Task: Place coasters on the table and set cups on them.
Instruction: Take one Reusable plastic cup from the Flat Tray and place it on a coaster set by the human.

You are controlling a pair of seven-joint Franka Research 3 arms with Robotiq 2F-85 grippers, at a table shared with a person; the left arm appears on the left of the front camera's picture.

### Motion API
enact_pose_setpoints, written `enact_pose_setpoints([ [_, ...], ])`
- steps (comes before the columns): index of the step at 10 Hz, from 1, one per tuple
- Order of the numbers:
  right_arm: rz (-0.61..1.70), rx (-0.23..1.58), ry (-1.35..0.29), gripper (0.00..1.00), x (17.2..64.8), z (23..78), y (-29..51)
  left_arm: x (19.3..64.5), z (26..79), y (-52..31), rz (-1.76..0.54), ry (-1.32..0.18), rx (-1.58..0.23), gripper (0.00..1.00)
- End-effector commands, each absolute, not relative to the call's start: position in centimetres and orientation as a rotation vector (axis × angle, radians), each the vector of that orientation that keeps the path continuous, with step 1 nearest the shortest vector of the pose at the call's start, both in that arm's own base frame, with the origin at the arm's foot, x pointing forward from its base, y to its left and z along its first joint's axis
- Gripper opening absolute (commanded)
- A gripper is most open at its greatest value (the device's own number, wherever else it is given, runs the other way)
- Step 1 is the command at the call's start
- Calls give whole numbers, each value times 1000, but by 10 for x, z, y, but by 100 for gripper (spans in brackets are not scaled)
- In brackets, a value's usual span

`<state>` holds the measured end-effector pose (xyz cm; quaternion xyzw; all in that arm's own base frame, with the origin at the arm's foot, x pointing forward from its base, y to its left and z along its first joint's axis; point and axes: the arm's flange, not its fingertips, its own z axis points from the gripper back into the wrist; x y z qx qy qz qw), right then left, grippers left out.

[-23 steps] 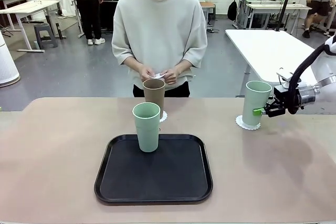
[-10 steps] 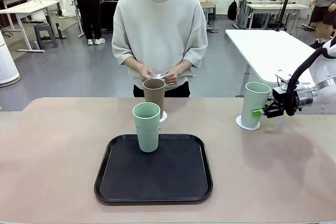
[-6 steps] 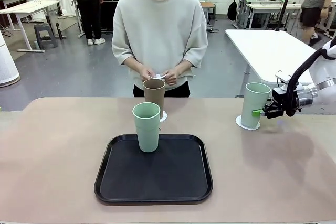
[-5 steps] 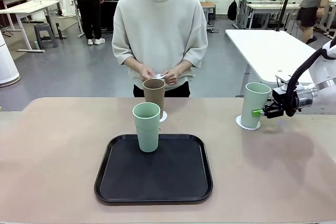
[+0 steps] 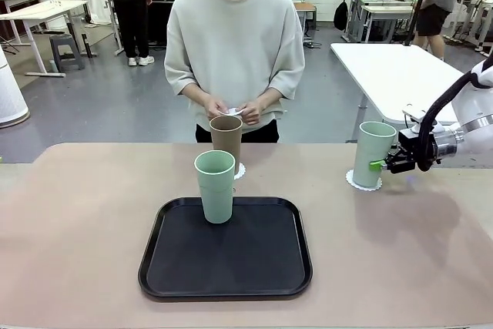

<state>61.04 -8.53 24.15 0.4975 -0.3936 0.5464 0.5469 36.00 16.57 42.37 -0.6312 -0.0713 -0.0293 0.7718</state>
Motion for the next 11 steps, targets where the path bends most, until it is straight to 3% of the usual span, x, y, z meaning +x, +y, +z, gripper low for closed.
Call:
enact_pose_setpoints([
  [1, 1267, 1210, -938, 84, 621, 244, -85, 359, 426, 167, -58, -157, -1367, 100],
  [6, 1268, 1213, -919, 84, 622, 239, -85, 359, 426, 167, -58, -157, -1367, 100],
  [7, 1273, 1217, -918, 100, 622, 239, -83, 359, 426, 167, -58, -157, -1367, 100],
  [11, 1285, 1208, -889, 100, 621, 237, -83, 359, 426, 167, -58, -157, -1367, 100],
])
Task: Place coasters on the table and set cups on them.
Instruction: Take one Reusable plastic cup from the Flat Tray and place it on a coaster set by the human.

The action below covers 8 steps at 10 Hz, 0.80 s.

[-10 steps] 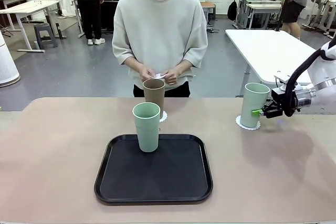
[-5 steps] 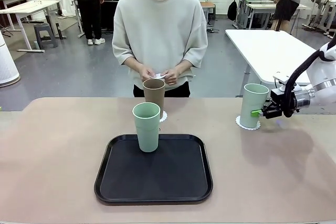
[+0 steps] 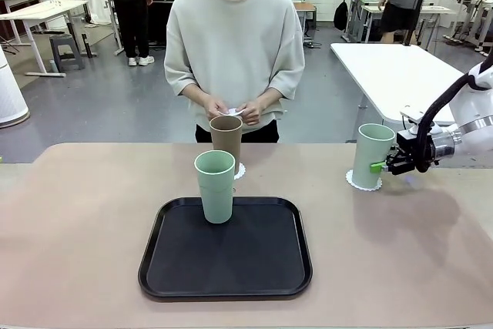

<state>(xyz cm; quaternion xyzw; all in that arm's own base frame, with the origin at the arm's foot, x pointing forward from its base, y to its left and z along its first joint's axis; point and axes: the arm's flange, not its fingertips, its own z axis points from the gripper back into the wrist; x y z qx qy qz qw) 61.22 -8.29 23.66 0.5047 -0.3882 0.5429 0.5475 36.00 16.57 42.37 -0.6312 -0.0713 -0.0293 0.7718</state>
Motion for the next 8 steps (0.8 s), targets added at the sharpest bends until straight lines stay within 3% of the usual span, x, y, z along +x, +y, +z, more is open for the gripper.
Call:
enact_pose_setpoints([
  [1, 1287, 1209, -878, 100, 620, 237, -84, 359, 426, 167, -58, -157, -1367, 100],
  [8, 1304, 1113, -706, 100, 616, 244, -97, 359, 426, 167, -58, -157, -1367, 100],
])
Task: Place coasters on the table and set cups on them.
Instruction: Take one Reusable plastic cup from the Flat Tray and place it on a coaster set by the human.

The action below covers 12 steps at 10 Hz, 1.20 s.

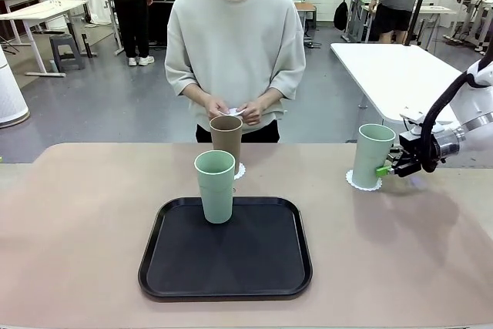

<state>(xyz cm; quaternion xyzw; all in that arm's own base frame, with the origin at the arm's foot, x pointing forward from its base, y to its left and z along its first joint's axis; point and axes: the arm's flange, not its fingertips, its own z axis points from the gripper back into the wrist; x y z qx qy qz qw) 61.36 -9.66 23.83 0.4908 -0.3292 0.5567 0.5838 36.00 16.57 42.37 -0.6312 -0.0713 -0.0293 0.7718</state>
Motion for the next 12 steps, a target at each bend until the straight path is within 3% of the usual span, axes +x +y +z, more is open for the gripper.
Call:
enact_pose_setpoints([
  [1, 1311, 1079, -682, 100, 613, 247, -102, 359, 426, 167, -58, -157, -1367, 100],
  [5, 1259, 911, -608, 100, 595, 274, -138, 359, 426, 167, -58, -157, -1367, 100],
  [9, 1129, 457, -319, 100, 536, 395, -126, 359, 426, 167, -58, -157, -1367, 100],
  [12, 954, 412, -155, 100, 501, 478, -47, 359, 426, 167, -58, -157, -1367, 100],
])
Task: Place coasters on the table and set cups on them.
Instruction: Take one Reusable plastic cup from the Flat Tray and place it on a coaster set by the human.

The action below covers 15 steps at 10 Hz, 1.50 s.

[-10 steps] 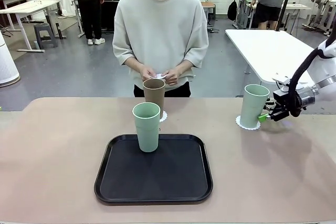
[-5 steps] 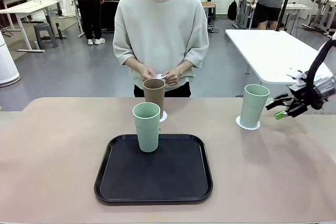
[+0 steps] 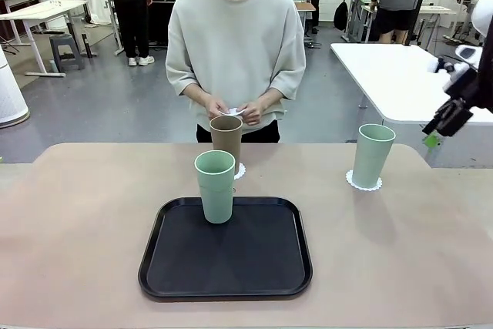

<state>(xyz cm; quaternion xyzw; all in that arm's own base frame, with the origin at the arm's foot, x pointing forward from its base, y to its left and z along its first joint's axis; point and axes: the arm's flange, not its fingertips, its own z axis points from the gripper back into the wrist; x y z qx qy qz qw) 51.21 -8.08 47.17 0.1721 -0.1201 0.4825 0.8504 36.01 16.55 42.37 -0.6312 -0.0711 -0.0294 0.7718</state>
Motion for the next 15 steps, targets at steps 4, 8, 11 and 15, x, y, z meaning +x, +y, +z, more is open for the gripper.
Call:
enact_pose_setpoints([
  [4, 684, 242, -31, 100, 463, 548, 26, 359, 426, 167, -58, -157, -1367, 100],
  [8, 687, 253, -56, 100, 458, 553, 34, 359, 426, 167, -58, -157, -1367, 100],
  [11, 687, 253, -56, 100, 458, 553, 34, 359, 426, 167, -58, -157, -1367, 100],
  [15, 687, 253, -56, 100, 458, 553, 34, 359, 426, 167, -58, -157, -1367, 100],
])
